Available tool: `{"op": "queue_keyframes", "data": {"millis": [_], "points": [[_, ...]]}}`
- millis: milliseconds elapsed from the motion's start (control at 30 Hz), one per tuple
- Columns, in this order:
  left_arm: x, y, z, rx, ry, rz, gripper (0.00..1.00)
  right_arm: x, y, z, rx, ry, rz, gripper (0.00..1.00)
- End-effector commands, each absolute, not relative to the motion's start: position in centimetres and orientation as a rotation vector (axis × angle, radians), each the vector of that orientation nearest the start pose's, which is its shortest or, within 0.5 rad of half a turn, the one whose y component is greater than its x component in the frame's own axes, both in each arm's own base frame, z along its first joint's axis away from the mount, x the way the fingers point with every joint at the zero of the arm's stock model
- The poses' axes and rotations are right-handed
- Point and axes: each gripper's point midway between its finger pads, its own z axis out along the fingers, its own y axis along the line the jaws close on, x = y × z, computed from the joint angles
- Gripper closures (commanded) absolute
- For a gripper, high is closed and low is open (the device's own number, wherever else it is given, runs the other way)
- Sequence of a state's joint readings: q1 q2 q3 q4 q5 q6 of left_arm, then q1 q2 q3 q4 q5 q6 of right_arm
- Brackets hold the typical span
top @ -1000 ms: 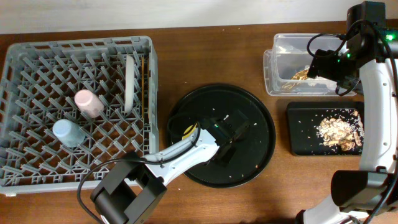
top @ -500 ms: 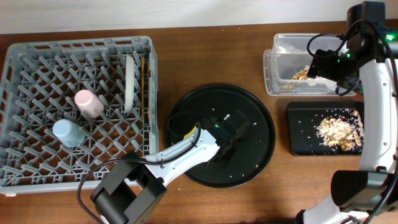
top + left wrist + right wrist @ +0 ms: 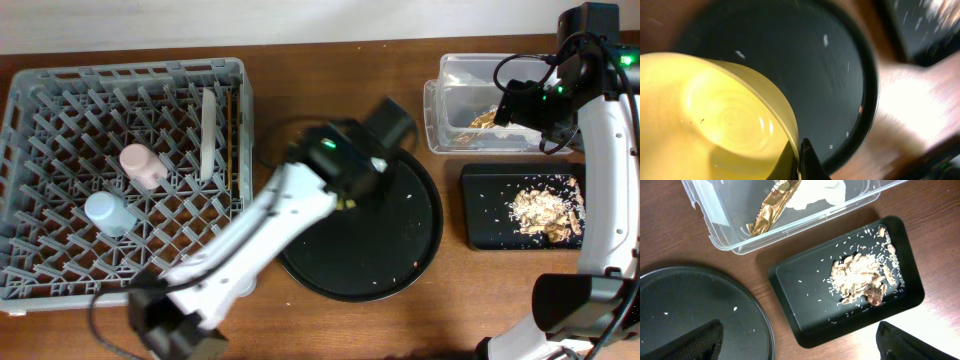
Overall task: Sort waste into correct bins and load items into the dishwasher rack
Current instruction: 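Lift the yellow bowl with the left gripper and carry it over the rack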
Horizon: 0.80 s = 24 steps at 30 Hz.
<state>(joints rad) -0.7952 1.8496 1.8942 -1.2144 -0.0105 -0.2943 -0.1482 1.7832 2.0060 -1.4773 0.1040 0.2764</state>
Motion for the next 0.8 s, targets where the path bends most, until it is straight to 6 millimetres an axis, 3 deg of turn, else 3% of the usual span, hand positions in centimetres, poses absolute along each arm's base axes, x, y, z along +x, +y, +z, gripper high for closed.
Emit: {"op": "queue_keyframes", "data": {"millis": [0, 100, 167, 267, 367, 433, 567, 700, 767], "points": [[34.0, -25.6, 29.3, 0.378, 2.545, -0.378, 0.99, 37.1, -7.4, 25.9, 0.607, 2.729, -0.114, 0.01], [36.9, -19.1, 32.4, 0.055, 2.481, -0.388, 0.99, 37.1, -7.4, 25.9, 0.607, 2.729, -0.114, 0.01], [38.7, -13.8, 33.6, -0.171, 2.437, -0.366, 0.99, 37.1, -7.4, 25.9, 0.608, 2.729, -0.114, 0.01], [40.8, -8.3, 34.4, -0.356, 2.379, -0.415, 0.99, 37.1, -7.4, 25.9, 0.607, 2.729, -0.114, 0.01], [42.4, -5.0, 35.4, -0.434, 2.313, -0.541, 0.99, 37.1, -7.4, 25.9, 0.607, 2.730, -0.114, 0.01], [43.6, -2.5, 37.2, -0.450, 2.219, -0.643, 0.99, 37.1, -7.4, 25.9, 0.608, 2.729, -0.114, 0.01], [45.6, 1.3, 38.9, -0.471, 2.095, -0.652, 0.99, 37.1, -7.4, 25.9, 0.608, 2.729, -0.114, 0.01], [48.6, 4.4, 38.1, -0.500, 2.036, -0.616, 0.99, 37.1, -7.4, 25.9, 0.608, 2.729, -0.114, 0.01], [50.8, 5.5, 36.4, -0.503, 2.032, -0.629, 0.99, 37.1, -7.4, 25.9, 0.608, 2.729, -0.114, 0.01]]}}
